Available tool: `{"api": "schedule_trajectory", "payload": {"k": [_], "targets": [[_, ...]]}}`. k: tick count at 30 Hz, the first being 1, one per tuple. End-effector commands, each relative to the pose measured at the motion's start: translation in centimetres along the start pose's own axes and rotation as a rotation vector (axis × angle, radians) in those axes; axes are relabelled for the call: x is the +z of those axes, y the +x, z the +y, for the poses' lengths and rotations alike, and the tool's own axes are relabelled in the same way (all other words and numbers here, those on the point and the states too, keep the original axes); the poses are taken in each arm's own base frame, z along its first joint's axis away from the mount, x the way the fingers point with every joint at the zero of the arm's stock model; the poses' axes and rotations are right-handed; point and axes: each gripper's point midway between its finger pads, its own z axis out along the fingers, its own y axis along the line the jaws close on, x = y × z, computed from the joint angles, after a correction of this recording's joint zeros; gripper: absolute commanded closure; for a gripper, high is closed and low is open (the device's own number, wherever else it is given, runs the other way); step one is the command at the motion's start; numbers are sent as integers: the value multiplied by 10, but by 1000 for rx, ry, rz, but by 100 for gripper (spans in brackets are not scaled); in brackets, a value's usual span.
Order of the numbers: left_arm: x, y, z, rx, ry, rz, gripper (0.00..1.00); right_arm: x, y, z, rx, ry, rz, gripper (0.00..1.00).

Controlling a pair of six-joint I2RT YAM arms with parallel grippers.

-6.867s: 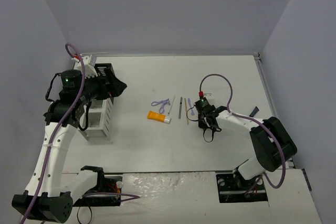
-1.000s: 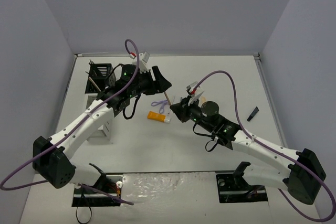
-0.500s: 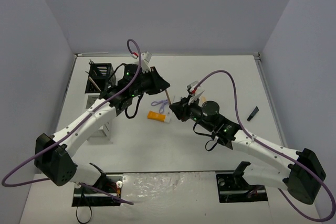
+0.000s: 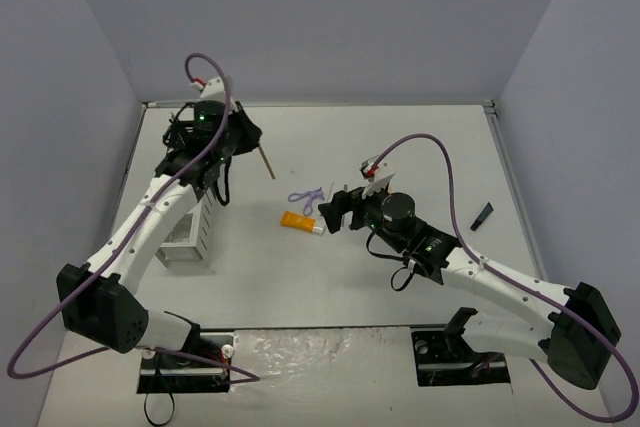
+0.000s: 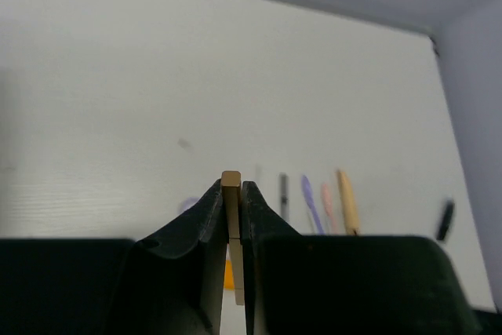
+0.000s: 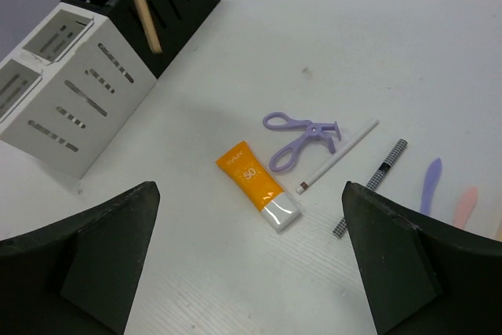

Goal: Organize the makeup

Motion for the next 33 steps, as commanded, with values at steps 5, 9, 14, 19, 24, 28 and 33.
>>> {"api": "schedule_trajectory", "payload": {"k": [5,9,14,19,24,28,33], "targets": [[-31,-125,114,163,-380,-409,100,4,-13,-5,9,47,-41,0],[-20,-138,156,150,-458,-451,99,5,-8,-6,7,53,-23,0],[4,-135,194,136,-495,-446,99,5,-2,-9,-2,65,-4,0],[21,-120,220,95,-502,-422,89,6,7,-13,-5,82,20,0],[22,-107,228,77,-516,-394,59,11,14,-22,1,136,50,0],[2,-108,220,60,-518,-387,34,16,21,-34,22,217,74,0],[-45,-118,200,35,-542,-354,3,24,41,-53,44,339,130,4]]}}
